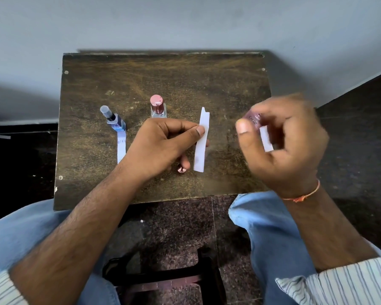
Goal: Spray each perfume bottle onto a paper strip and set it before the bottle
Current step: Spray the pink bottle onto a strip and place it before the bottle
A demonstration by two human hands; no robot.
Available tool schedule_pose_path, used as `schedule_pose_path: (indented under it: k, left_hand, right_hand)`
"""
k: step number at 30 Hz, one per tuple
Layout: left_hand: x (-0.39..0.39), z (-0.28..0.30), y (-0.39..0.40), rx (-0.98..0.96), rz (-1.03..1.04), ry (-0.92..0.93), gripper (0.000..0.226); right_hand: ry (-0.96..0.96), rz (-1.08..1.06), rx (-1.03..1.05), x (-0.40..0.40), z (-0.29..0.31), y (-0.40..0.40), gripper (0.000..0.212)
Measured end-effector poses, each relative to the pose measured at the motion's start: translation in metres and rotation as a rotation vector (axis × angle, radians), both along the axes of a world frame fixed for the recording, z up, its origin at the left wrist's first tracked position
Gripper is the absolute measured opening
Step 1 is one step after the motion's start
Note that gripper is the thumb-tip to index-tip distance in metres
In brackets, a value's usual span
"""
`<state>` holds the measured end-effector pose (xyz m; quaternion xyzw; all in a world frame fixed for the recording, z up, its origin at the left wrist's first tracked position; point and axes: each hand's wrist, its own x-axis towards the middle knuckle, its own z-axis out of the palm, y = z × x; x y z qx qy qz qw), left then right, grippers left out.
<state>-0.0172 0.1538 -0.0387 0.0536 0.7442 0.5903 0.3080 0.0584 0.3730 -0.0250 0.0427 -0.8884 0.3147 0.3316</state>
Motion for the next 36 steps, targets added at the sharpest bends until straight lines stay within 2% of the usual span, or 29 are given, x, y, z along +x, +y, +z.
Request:
schedule_pose_path:
  k: [3,7,14,18,22,29,36]
  left_hand:
    - [0.000,-0.001,-0.001,0.055,0.039,-0.033,0.015]
    - [-0.001,-0.002,0.000,0.091,0.062,-0.068,0.016]
    - [-0.002,-0.005,-0.003,0.067,0.086,-0.121,0.016]
    - [-0.002,-0.006,-0.005,0.066,0.079,-0.155,0.019]
    - [-0.004,-0.006,-0.013,0.025,0.018,-0.141,0.021]
    - [-0.008,-0.008,-0.031,-0.177,-0.151,-0.005,0.032]
    - [-0.012,-0.011,-0.042,-0.227,-0.265,0.087,0.035]
  right_hand:
    - [-0.177,0.113,-0.054,0.001,-0.008,-0.021,0.019]
    - [-0.377,0.076,-0.148,0.000,-0.016,-0.032,0.027]
    - [-0.541,0.047,-0.375,-0.011,-0.020,-0.026,0.028]
    - [-0.590,0.080,-0.432,-0.014,-0.023,-0.027,0.026]
    - [-0.630,0.034,-0.424,-0.017,-0.025,-0.031,0.025]
    - [-0.841,-0.087,-0.383,-0.024,-0.035,-0.033,0.025]
    - [-0.843,-0.164,-0.368,-0.029,-0.033,-0.037,0.023]
